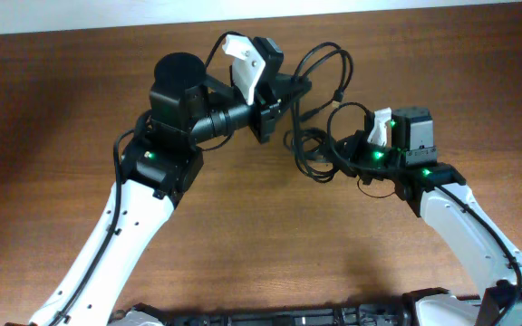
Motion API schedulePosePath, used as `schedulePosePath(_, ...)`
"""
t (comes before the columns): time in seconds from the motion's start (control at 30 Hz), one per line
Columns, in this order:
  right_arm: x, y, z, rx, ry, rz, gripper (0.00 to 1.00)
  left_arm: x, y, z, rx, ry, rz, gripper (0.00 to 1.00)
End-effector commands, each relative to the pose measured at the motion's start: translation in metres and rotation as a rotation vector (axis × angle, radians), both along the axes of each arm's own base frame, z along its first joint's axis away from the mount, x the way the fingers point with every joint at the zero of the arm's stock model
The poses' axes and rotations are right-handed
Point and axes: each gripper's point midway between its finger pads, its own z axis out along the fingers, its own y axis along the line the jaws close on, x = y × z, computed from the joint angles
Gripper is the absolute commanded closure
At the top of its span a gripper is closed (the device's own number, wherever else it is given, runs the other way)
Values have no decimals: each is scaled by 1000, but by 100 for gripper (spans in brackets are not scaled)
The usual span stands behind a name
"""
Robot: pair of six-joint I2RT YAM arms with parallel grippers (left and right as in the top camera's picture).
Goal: Untangle cables
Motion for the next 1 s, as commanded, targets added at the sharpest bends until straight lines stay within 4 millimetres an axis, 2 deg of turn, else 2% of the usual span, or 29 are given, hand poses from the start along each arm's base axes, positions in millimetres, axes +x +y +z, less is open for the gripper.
schedulePosePath(0.0,11,-1,8,-91,-178,72,96,14,18,5,37,5,154,37)
schedulePosePath(0.07,18,0,16,-118,-267,99,96,20,26,-9,81,50,219,26)
schedulePosePath(0.13,25,-3,24,-143,-349,112,96,24,32,-18,106,84,264,10)
schedulePosePath(0.2,32,-9,31,-170,-419,114,96,30,41,-28,115,146,340,1)
schedulePosePath(0.33,43,-25,46,-170,-508,91,96,37,52,-36,122,199,428,1)
schedulePosePath(0.47,38,-17,87,-96,-748,232,96,35,50,-36,118,204,413,1)
schedulePosePath(0.57,29,-7,117,-52,-924,326,96,28,42,-34,122,189,345,1)
schedulePosePath(0.67,16,1,142,-25,-1087,417,96,8,27,-33,187,58,156,1)
schedulePosePath(0.77,4,6,157,-10,-1195,493,96,2,28,-43,241,32,121,1)
schedulePosePath(0.97,-9,10,165,19,-1248,562,96,8,46,-50,295,5,139,2)
